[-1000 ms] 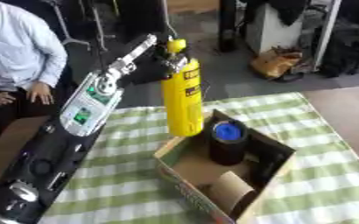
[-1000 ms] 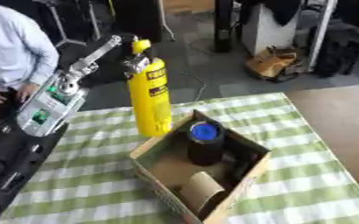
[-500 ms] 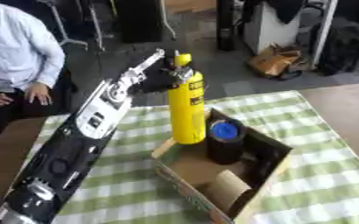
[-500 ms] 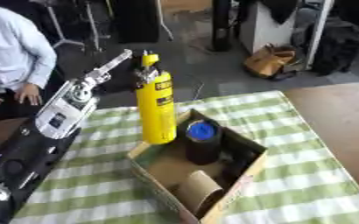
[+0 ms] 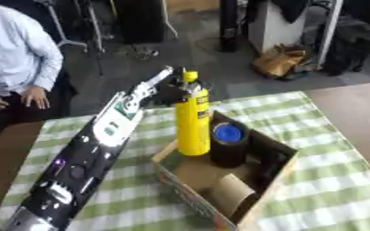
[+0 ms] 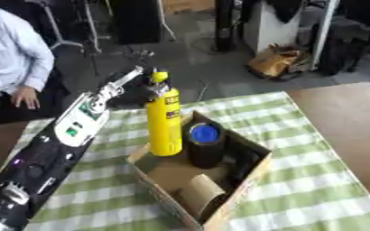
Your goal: Pick up objects on the table and place them in the box.
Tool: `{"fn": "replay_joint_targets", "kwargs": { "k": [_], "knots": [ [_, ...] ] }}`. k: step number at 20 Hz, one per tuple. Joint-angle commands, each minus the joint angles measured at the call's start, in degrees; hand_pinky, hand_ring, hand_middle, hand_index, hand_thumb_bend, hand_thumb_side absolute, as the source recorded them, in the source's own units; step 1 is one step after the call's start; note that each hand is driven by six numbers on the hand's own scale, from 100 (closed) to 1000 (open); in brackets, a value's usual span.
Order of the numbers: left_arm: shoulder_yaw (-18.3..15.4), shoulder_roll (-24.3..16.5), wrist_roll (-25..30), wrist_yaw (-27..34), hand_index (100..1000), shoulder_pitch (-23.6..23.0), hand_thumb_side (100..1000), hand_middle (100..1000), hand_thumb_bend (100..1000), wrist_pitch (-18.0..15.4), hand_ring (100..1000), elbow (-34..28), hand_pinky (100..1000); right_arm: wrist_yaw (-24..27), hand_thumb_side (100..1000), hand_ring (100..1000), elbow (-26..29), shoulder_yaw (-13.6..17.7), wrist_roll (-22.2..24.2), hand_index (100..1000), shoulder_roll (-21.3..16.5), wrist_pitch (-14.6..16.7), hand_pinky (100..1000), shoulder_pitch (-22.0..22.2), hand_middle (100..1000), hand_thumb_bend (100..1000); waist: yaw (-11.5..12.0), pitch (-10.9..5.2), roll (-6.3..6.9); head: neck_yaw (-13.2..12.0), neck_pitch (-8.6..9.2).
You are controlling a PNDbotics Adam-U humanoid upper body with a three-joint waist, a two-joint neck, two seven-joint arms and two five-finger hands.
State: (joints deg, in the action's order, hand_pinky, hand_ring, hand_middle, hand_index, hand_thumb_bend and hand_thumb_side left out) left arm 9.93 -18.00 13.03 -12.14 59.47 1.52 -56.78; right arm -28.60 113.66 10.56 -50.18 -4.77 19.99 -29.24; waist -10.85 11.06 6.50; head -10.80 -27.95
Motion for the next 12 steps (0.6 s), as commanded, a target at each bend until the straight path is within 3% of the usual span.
{"fn": "replay_joint_targets", "kwargs": {
  "k": [1,7,11,12],
  "knots": [
    [-1.06,-0.37,-0.28,-0.09,649,1.66,522,495,100,-0.12,397,1.03,228,0.51,926,736,0.93,-0.12,-1.78,577,-0.22,2.23,796,-1.03,671,100,-0.05,-0.71,-0.30,-0.15,-0.35],
    [-1.96,0.65,-0.21,-0.57,648,2.32,559,496,100,0.27,404,4.32,241,0.70,925,736,0.93,-0.34,-1.78,577,-0.05,2.28,796,-1.19,671,100,-0.54,-0.55,-0.24,-0.52,-0.37],
    [-2.29,0.99,1.06,-1.70,643,3.10,575,513,100,0.90,435,6.63,299,0.76,925,736,0.93,-0.54,-1.78,577,0.03,2.36,796,-1.43,670,100,-0.98,-0.34,-0.16,-0.83,-0.10],
    [-2.40,1.03,1.32,-2.13,692,3.19,726,551,100,0.88,471,6.97,369,0.74,923,736,0.93,-0.53,-1.78,576,0.03,2.37,796,-1.45,670,100,-1.03,-0.32,-0.15,-0.85,-0.10]
  ]
}}
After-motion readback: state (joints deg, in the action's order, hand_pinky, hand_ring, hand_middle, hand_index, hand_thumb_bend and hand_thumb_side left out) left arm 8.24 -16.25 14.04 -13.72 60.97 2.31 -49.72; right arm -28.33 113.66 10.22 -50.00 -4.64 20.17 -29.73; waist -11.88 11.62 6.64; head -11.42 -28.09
